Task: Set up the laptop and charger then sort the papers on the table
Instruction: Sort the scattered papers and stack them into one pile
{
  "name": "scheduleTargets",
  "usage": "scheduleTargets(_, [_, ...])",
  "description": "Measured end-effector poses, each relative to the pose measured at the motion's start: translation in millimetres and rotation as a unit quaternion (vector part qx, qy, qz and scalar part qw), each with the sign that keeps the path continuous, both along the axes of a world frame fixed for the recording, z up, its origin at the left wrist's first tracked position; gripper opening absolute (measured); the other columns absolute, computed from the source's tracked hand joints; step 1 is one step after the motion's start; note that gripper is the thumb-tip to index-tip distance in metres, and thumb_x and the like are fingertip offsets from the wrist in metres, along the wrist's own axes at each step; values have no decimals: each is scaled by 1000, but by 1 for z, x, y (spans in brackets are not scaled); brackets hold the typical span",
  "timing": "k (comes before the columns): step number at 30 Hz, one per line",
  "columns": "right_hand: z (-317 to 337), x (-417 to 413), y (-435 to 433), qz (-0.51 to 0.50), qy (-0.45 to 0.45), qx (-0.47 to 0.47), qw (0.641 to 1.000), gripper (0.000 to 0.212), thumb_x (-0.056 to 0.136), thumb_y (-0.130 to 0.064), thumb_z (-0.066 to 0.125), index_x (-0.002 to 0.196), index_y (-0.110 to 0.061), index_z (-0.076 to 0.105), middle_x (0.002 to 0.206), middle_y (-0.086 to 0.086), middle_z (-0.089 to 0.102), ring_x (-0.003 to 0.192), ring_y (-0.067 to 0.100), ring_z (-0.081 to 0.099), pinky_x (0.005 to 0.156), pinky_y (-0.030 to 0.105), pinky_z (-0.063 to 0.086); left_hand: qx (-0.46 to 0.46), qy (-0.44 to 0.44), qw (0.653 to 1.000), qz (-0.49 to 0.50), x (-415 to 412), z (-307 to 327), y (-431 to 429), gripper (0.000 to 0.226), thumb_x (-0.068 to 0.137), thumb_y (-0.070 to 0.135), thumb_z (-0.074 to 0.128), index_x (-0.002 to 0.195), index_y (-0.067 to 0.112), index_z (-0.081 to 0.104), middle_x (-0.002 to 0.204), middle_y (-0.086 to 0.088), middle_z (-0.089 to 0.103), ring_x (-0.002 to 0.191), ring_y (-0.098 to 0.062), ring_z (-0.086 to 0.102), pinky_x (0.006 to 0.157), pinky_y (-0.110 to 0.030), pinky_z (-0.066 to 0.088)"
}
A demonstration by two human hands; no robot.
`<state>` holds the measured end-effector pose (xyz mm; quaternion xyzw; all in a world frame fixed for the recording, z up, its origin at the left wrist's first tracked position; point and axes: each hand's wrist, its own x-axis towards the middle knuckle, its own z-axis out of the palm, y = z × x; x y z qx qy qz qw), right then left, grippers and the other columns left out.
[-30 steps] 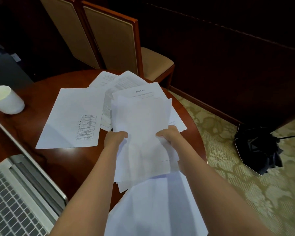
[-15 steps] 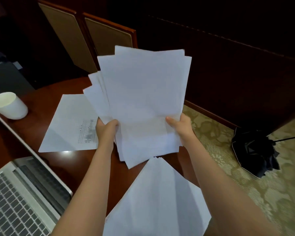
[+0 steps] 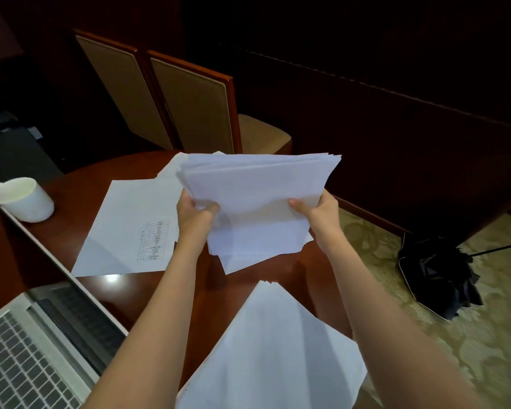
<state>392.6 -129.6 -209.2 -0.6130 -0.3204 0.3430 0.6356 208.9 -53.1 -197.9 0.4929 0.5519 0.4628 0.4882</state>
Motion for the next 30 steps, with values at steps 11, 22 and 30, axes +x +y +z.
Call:
scheduleTargets(11, [0,-11,4,12,12,-16,1000,35,80,4,67,108,-12,55,102,3,63,94,20,61,75,22,52,14,30,999,-41,1,-22,-2,60,84,0,59,137,16,36,130,-7,50,119,-20,47,89,-27,43])
scheduleTargets(22, [-8,-16,7,-15,10,-55,998,27,87,-2,60,113,-8,59,101,1,62,94,17,59,80,24,47,2,62,997,-45,-2,-27,9,37,99,23,43,135,17,43,134,-7,51,124,-25,47,101,-38,41])
scheduleTargets(30, [9,-15,-10,-22,43,-69,996,22,91,-4,57,111,-11,58,104,2,64,90,16,62,77,26,51,58,91,994,-37,-4,0,2,36,100,26,40,129,7,50,130,-16,54,119,-31,51,102,-44,43])
